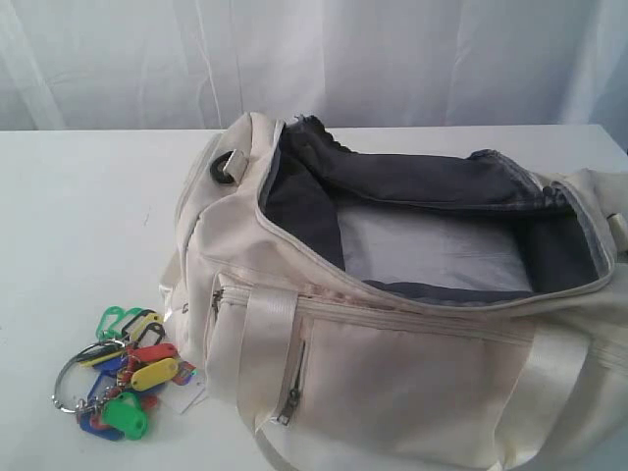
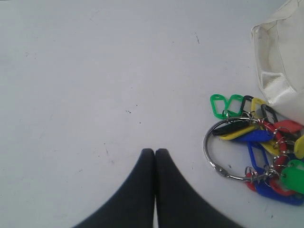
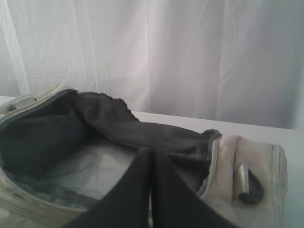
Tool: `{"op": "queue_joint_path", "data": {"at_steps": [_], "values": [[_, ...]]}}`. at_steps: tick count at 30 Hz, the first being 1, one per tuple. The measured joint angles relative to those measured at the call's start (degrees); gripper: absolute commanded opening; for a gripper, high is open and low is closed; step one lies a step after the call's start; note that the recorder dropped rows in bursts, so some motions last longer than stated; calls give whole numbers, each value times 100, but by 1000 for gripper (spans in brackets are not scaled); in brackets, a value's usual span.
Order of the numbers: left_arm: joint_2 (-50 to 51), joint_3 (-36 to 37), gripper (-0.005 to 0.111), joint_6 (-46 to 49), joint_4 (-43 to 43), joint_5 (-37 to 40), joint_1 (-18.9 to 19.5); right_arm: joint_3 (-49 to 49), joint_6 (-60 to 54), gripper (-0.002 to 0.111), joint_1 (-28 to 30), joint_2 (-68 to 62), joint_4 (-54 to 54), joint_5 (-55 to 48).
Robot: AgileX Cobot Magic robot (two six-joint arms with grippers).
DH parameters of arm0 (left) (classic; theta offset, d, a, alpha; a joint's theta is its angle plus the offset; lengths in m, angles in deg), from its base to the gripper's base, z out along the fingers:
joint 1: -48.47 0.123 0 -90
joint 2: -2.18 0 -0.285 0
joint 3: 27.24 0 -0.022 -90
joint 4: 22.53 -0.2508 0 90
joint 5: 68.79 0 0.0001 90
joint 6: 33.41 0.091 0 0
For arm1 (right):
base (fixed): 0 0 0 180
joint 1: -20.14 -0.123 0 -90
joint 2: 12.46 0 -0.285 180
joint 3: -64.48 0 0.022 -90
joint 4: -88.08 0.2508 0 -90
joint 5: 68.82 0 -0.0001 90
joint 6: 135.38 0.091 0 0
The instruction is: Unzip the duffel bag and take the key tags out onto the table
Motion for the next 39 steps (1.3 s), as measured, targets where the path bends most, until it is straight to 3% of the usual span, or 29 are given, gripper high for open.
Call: {"op": "queue_joint_path", "data": {"at_steps": [8,14,23,30,39], "values": [[0,0,0,0,0,0,0,1297,336,0,195,893,-412,234],[0,0,0,0,-12,0,0,1342,347,0,769,943,-1196,-560],[0,0,0,0,-12,0,0,1354,347,0,1867,943,-1593,-705],[0,0,0,0,-12,0,0,1354,395,0,1933,943,-930,-756],[0,0,0,0,-12,0,0,1354,395,0,1394,943,-544,-826]]}}
